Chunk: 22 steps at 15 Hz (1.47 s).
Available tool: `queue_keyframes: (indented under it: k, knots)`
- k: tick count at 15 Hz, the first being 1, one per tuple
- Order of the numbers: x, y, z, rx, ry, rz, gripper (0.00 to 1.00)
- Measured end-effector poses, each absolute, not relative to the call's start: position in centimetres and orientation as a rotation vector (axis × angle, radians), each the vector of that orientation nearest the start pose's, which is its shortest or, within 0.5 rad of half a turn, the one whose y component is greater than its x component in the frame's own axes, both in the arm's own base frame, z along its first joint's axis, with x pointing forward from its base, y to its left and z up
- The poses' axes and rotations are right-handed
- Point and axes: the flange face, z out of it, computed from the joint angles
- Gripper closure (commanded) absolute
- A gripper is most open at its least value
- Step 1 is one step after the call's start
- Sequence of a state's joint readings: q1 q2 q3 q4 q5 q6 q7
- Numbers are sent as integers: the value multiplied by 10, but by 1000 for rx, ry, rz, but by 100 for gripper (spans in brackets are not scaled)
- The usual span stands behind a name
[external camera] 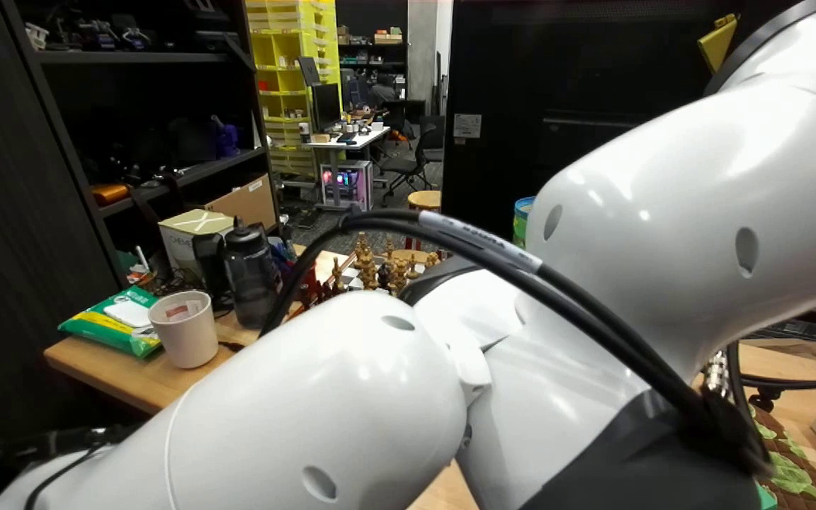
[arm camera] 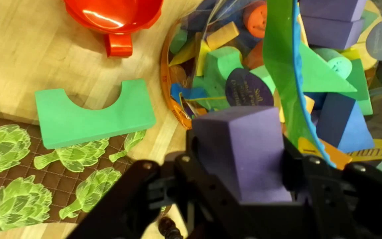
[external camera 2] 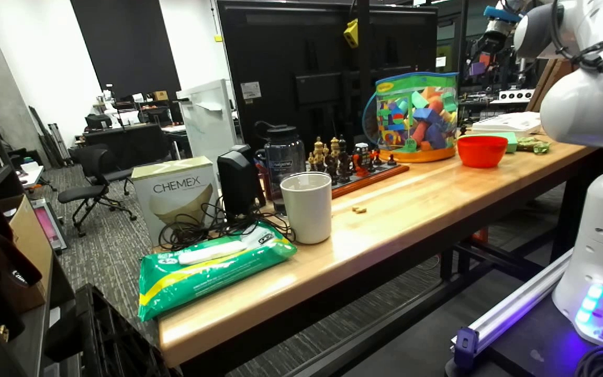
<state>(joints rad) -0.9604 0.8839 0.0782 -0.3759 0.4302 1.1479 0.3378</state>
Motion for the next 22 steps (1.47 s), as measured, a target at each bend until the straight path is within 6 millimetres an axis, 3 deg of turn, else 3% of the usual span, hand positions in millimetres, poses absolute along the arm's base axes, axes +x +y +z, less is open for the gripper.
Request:
queue_keyframes:
  k: [9,22]
  knots:
    - [441,-571,553,-2137,1550,-78,70]
    - [430,-628,548,-1803,1972,-351,70]
